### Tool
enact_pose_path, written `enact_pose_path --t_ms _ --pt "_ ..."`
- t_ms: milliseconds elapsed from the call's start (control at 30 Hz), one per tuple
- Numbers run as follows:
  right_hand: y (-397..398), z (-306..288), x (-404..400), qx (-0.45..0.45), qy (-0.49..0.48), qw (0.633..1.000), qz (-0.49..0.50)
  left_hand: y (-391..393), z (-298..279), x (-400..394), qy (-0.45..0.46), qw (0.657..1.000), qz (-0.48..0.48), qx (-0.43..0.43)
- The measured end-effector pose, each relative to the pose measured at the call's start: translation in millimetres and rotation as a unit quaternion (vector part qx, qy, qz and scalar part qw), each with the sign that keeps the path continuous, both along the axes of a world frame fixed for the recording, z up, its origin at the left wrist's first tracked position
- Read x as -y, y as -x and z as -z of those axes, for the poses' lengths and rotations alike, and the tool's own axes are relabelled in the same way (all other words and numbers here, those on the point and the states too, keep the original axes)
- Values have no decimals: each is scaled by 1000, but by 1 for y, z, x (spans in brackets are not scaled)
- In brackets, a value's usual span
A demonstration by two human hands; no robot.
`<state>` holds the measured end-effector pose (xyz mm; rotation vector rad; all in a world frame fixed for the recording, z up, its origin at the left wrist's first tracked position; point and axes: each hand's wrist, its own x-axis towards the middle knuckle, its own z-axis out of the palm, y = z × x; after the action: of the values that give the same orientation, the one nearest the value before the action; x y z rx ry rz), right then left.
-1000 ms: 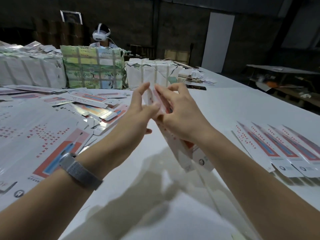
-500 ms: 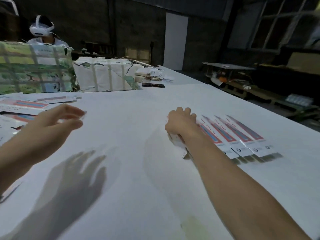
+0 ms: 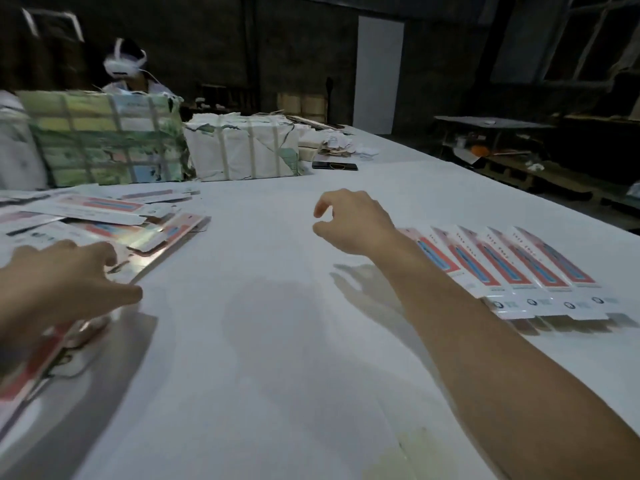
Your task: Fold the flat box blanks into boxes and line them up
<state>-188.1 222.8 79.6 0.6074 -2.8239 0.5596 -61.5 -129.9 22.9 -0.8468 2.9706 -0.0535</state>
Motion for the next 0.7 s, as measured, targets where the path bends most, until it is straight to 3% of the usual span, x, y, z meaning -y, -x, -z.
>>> enact_pose_path --t_ms 33,267,500,700 --pt "-9 0 10 -1 12 999 -39 -11 -15 -19 10 999 -38 16" --pt "-59 2 51 -39 50 976 -207 -36 -36 -67 71 997 18 12" --pt "-74 13 63 -63 61 967 -241 -43 -37 -72 55 996 10 77" --pt "-75 22 67 -63 54 966 -245 -45 -40 -69 36 995 55 78"
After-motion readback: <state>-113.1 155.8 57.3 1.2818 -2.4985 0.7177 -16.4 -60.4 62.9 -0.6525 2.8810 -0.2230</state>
